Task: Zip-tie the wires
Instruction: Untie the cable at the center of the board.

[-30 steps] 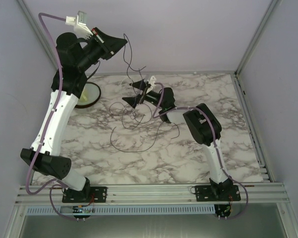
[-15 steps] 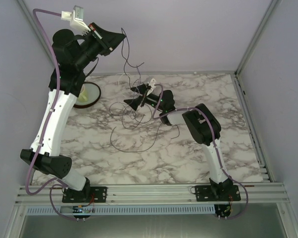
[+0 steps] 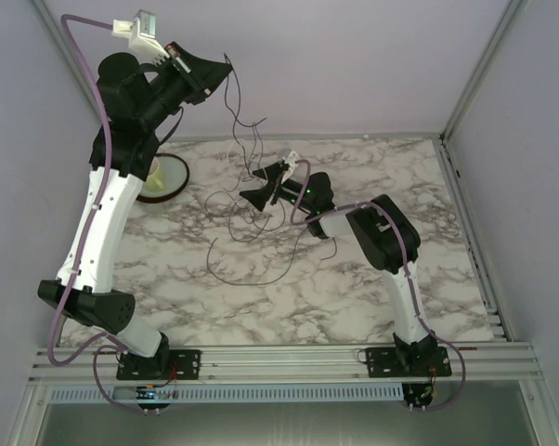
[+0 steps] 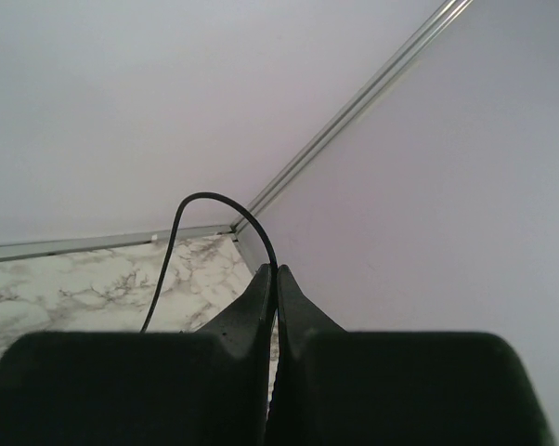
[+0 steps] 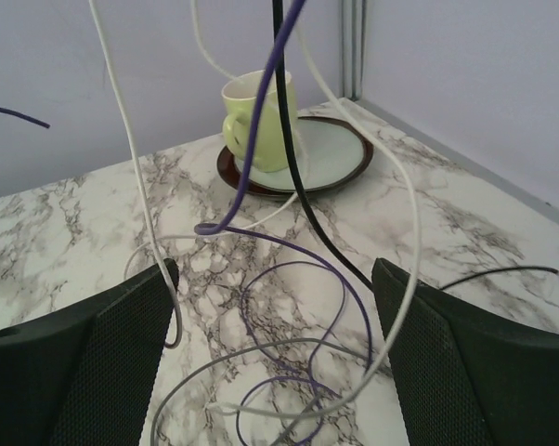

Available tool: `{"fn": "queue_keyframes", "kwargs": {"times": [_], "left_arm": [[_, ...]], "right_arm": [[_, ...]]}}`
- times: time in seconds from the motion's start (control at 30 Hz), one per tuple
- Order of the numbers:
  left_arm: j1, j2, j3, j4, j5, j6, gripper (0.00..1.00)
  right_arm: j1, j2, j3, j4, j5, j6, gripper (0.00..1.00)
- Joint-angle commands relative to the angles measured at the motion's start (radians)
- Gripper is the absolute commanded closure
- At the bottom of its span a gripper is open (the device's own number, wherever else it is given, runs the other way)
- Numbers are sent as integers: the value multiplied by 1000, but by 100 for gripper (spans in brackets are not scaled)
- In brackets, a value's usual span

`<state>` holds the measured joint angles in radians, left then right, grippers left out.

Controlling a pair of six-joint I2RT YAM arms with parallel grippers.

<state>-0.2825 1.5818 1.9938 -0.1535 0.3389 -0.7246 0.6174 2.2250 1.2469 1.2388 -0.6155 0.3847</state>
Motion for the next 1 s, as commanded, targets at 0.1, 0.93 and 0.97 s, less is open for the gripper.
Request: {"fn": "queue_keyframes", "kwargs": {"times": [0.1,0.93,0.97], "left_arm": [[1,-6,17,-7,-4,25,100],[1,-23,-45,40,42,8,100],[1,-26,-51,45,45,5,100]], "right_arm": [[-39,-91,-22,20,5,15,16],[-61,-63,63,7,-64,66,9],[-61,-60,68,1,-53,60,9]]}}
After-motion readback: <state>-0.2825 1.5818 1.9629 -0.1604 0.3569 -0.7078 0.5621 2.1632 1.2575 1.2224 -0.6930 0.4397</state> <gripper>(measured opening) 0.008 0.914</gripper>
